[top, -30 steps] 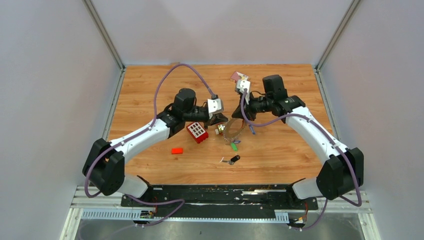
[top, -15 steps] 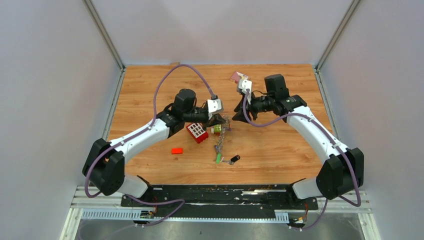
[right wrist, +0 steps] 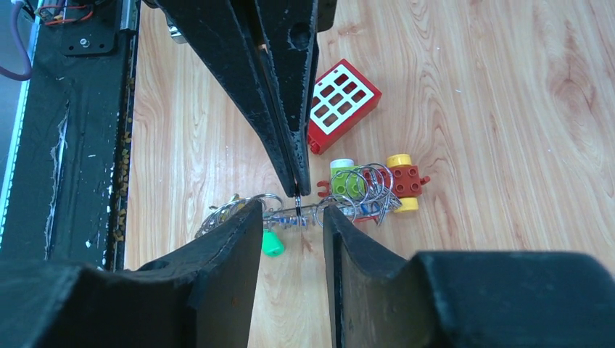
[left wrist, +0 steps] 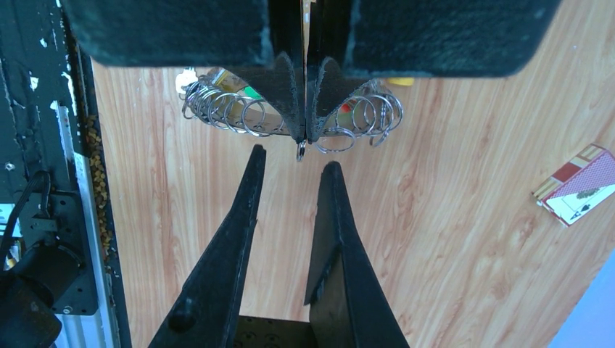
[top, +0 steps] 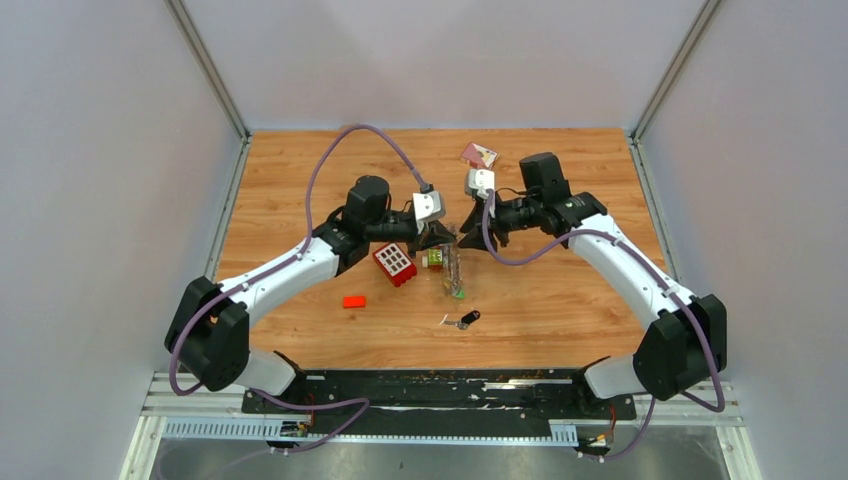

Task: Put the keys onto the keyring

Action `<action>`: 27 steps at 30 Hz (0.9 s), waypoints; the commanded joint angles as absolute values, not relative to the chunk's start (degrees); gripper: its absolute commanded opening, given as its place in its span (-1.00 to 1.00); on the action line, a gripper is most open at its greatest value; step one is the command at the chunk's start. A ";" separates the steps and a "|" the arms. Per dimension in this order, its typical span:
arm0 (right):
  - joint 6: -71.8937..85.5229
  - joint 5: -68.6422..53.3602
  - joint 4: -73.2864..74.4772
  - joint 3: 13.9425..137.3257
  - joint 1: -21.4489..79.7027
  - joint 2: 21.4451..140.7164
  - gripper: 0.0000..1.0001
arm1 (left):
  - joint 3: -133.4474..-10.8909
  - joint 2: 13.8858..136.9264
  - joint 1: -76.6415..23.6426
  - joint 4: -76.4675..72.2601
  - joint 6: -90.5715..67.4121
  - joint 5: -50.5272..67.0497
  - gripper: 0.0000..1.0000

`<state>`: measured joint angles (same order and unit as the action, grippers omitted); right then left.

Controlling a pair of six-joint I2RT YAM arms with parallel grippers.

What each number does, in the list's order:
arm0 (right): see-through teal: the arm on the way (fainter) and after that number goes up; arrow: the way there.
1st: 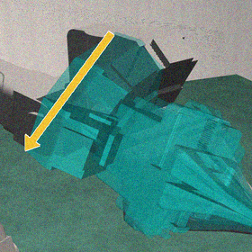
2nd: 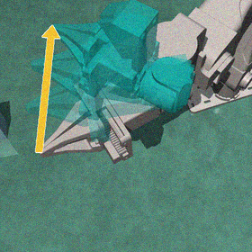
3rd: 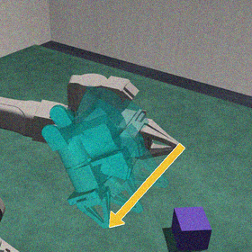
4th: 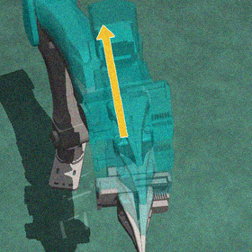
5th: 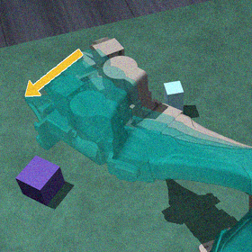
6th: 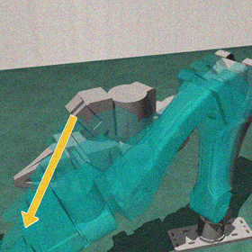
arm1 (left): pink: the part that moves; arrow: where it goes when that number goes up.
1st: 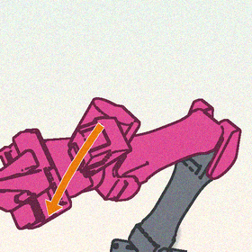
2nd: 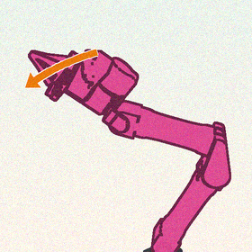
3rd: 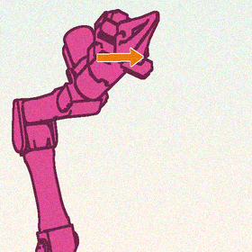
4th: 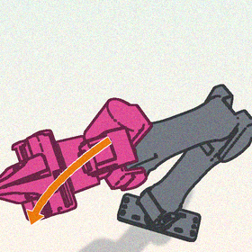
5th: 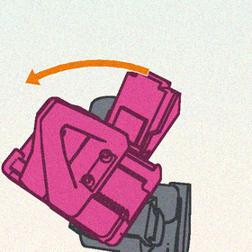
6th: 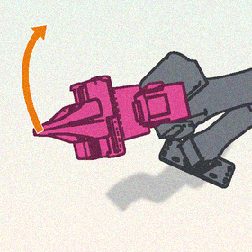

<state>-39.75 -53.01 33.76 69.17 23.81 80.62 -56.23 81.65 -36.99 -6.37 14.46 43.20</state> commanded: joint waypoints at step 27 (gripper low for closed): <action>-43.67 -49.95 32.11 68.55 25.23 78.84 -1.00 | -56.25 79.02 -36.56 -11.32 13.15 45.49 -1.00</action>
